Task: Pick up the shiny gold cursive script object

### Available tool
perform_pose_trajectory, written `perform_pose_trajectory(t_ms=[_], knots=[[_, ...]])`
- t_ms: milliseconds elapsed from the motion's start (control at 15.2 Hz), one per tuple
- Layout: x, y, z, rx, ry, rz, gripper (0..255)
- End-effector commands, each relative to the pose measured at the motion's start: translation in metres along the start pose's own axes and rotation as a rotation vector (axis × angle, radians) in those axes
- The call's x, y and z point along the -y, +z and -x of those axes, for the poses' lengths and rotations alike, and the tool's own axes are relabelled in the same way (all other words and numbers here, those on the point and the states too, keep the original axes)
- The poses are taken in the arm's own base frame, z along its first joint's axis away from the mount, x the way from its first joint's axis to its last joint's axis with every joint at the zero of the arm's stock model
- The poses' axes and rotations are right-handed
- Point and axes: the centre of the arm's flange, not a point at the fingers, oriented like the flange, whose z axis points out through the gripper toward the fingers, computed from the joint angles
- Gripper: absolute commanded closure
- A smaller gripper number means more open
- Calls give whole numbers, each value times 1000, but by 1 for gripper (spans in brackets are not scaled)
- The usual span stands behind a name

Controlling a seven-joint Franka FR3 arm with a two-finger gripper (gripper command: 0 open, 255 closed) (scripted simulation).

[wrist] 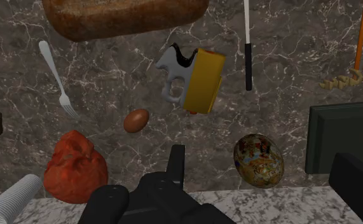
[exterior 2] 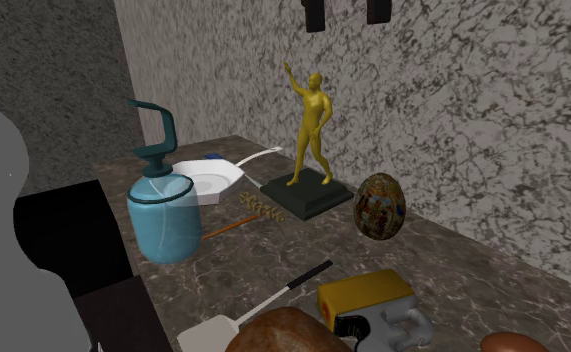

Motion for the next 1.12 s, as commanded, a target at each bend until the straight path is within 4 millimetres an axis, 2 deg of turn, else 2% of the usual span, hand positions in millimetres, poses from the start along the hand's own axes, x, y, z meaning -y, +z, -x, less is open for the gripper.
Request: perform_pose_trajectory(t_ms=[0, 528, 1056], knots=[[0, 0, 0, 0, 0, 0, 0], [86, 70, 21, -12, 151, 59, 0], [170, 145, 28, -25, 303, 119, 0]])
